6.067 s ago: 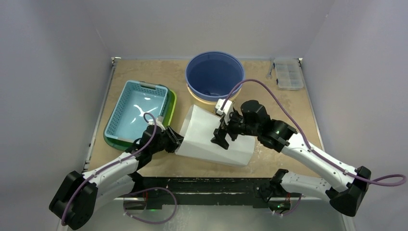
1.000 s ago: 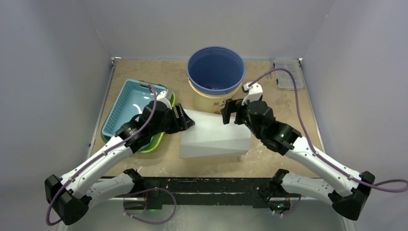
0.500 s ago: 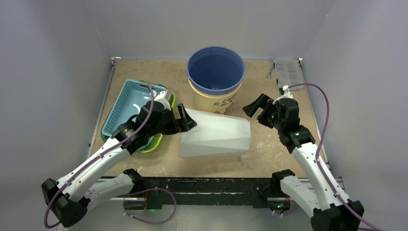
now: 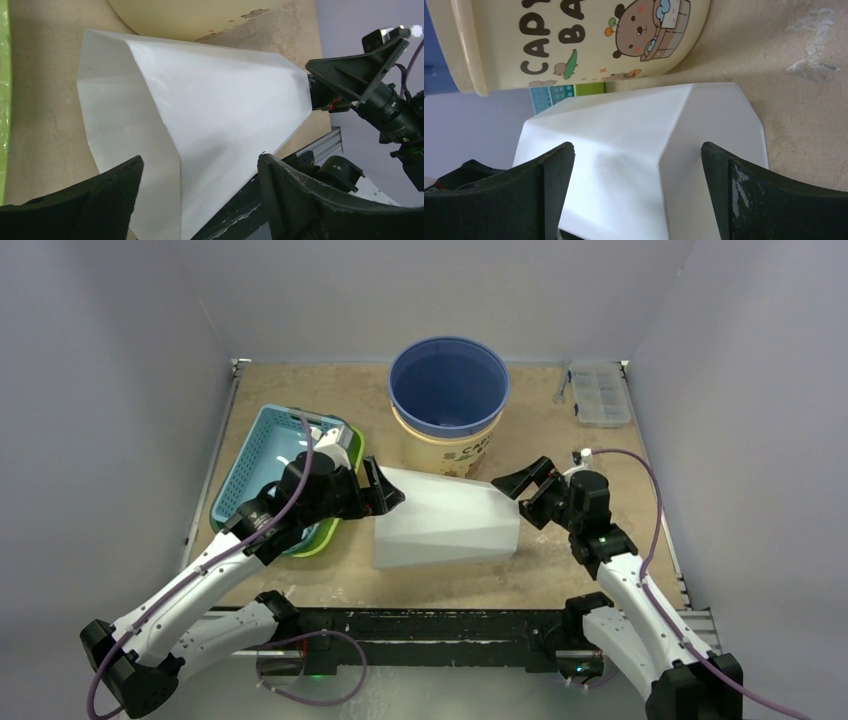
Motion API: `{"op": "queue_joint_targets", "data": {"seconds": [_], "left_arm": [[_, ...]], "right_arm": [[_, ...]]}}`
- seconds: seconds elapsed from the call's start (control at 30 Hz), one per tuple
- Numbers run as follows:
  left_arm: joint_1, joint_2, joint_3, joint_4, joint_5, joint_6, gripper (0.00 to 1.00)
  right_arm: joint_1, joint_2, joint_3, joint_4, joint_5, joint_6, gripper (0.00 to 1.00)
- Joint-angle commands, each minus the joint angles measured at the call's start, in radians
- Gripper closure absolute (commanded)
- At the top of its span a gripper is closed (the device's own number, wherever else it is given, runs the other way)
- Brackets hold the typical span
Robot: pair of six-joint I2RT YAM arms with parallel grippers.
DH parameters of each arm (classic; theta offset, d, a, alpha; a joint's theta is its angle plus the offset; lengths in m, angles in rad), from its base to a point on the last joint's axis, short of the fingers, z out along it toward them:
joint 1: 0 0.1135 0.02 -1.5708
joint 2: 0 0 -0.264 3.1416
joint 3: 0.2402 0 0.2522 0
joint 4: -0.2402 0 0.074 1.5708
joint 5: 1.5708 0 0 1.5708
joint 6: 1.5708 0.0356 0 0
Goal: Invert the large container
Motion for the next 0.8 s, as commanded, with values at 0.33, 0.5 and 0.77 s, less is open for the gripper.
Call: {"op": "queue_joint_targets", "data": {"seconds": [0.33, 0.5, 0.77], "left_arm": [[-0.003, 0.027, 0.039, -0.044, -0.055, 0.038, 0.60], [-0.002, 0.069, 0.040, -0.026, 0.020, 0.051, 0.78], [-0.003, 0.100, 0.034, -0.004, 0.062, 0.064, 0.99]], "right_arm": [[-0.005, -0.013, -0.005, 0.041, 0.037, 0.061, 0.01], [-0.005, -0.012, 0.010, 0.043, 0.027, 0.040, 0.05], [-0.005, -0.021, 0.051, 0.075, -0.025, -0.018, 0.18]]}}
